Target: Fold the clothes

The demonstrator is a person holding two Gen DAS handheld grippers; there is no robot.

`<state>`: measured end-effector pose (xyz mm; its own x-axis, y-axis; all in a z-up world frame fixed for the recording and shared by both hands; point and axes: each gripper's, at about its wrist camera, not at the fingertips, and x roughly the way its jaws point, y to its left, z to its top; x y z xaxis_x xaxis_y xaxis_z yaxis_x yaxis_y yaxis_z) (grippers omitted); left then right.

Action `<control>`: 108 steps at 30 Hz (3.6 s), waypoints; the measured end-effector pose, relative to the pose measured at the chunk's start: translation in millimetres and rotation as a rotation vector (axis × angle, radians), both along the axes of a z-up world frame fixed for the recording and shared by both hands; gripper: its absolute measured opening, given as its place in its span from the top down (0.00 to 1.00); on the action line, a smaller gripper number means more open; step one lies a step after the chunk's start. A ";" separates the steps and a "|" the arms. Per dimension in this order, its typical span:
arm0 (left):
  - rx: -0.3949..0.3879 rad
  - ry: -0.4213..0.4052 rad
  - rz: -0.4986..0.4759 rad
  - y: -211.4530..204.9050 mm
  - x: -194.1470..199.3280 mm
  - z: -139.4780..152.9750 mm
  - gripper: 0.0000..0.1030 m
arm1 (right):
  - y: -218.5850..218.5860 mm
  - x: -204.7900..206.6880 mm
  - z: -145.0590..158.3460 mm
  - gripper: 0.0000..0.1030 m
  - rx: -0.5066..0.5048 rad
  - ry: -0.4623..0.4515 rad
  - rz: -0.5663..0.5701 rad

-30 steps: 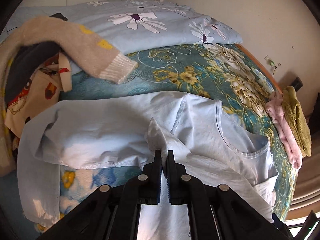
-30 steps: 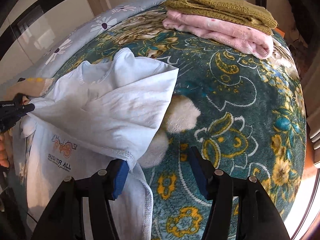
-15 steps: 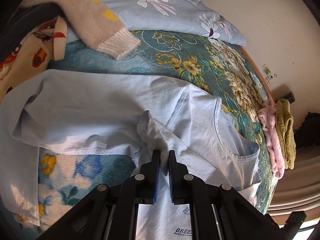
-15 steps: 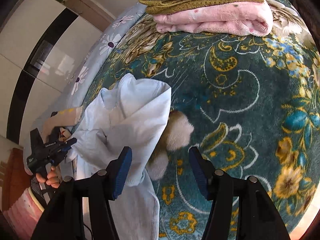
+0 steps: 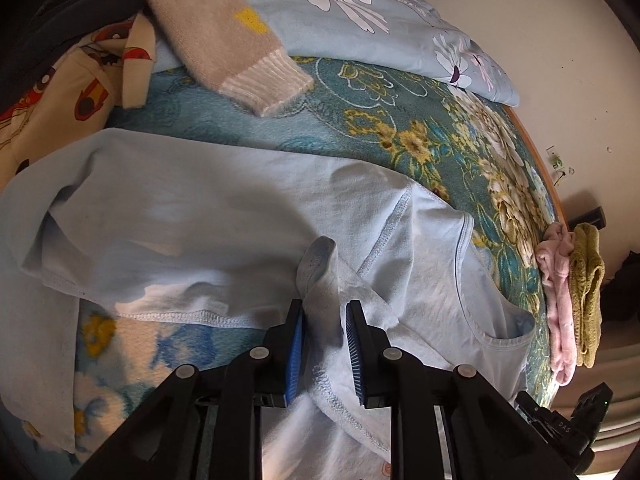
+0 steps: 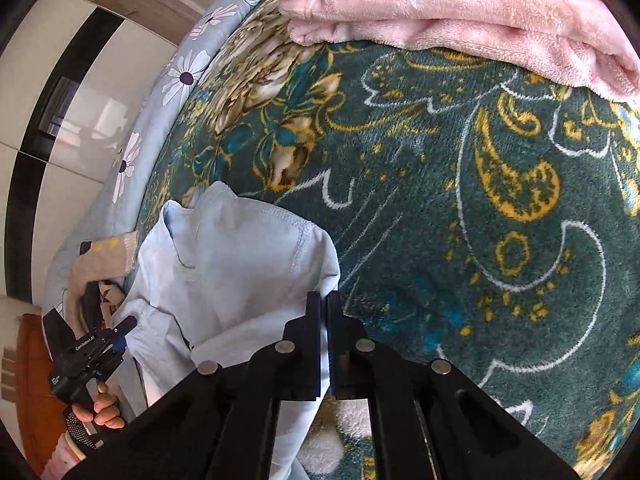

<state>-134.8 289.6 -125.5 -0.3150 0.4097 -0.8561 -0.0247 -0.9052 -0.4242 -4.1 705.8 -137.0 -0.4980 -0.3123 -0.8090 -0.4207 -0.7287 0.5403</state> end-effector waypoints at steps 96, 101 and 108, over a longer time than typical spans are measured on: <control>-0.042 0.092 -0.383 0.7 -5.3 240.8 0.97 | -114.3 204.0 28.0 0.58 -0.176 0.035 -0.302; -0.059 0.024 -0.599 129.8 23.6 199.5 0.97 | -104.6 207.4 22.9 0.58 -0.194 0.034 -0.323; -0.105 -0.093 -0.852 253.3 76.3 125.4 0.97 | -91.8 216.3 10.3 0.58 -0.214 0.014 -0.363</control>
<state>-58.6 542.9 0.0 0.1371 0.3919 -0.9097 -0.6826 -0.6281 -0.3735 212.2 614.0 -126.7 -0.6173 -0.2748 -0.7372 -0.6210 -0.4051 0.6710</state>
